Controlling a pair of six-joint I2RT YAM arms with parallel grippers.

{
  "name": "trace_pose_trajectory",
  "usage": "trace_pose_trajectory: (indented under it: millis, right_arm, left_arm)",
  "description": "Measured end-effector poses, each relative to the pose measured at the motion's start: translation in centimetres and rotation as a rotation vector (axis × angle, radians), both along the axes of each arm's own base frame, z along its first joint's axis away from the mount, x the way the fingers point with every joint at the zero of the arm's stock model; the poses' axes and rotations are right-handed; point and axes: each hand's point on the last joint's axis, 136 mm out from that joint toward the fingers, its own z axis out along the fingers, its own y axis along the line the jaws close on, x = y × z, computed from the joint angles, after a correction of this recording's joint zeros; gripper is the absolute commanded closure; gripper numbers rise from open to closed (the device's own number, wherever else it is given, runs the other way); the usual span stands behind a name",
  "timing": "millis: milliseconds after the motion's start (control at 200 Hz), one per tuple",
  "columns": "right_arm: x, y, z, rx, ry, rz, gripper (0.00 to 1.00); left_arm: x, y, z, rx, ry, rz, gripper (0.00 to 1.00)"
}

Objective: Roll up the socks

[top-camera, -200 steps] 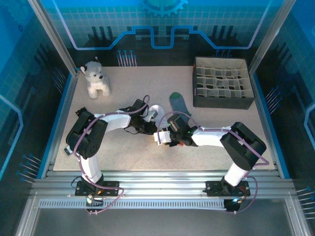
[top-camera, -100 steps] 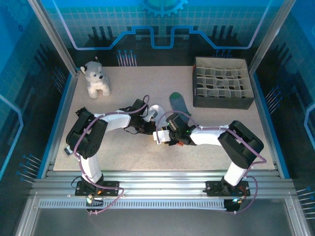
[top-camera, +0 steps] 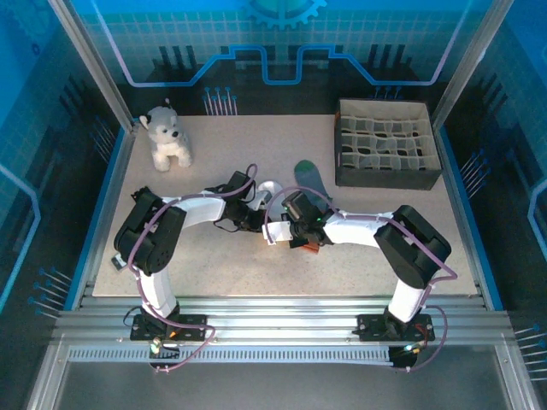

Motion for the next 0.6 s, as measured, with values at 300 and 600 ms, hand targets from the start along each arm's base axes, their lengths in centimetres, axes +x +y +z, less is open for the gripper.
trace_pose_trajectory:
  millis: [300,600]
  right_arm:
    - [-3.1,0.4,1.2,0.006,0.244,0.012,1.0]
    - [-6.2,-0.6,0.4,-0.008,0.501,-0.043,1.0]
  left_arm:
    - [-2.2,0.6,0.6,-0.065,-0.042,-0.012,0.78]
    - [-0.5,3.1,6.7,-0.12,-0.299,-0.004,0.74]
